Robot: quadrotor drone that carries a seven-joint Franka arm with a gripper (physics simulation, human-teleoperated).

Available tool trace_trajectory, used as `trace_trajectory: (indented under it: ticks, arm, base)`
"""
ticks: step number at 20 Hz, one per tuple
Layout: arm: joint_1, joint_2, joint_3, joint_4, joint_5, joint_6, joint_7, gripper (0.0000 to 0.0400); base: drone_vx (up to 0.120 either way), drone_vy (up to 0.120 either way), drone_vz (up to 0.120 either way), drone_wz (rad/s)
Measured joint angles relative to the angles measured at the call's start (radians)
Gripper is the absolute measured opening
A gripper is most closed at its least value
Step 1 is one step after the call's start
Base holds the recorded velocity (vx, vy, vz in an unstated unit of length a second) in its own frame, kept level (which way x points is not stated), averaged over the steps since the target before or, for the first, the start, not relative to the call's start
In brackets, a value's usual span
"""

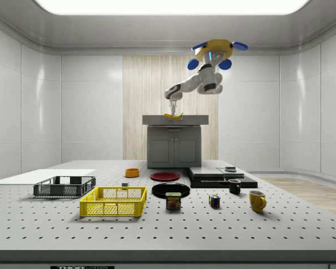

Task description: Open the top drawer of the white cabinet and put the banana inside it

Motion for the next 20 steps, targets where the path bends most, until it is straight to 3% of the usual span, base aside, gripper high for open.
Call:
trace_trajectory:
  ticks: [13, 20]
  arm:
    - [0.000, -0.001, 0.000, 0.000, 0.000, 0.001, 0.000, 0.0193]
    - [0.000, -0.001, 0.000, 0.000, 0.000, 0.001, 0.000, 0.0193]
  base:
    - [-0.117, -0.120, 0.120, 0.000]
    - [0.000, -0.120, 0.006, 0.000]
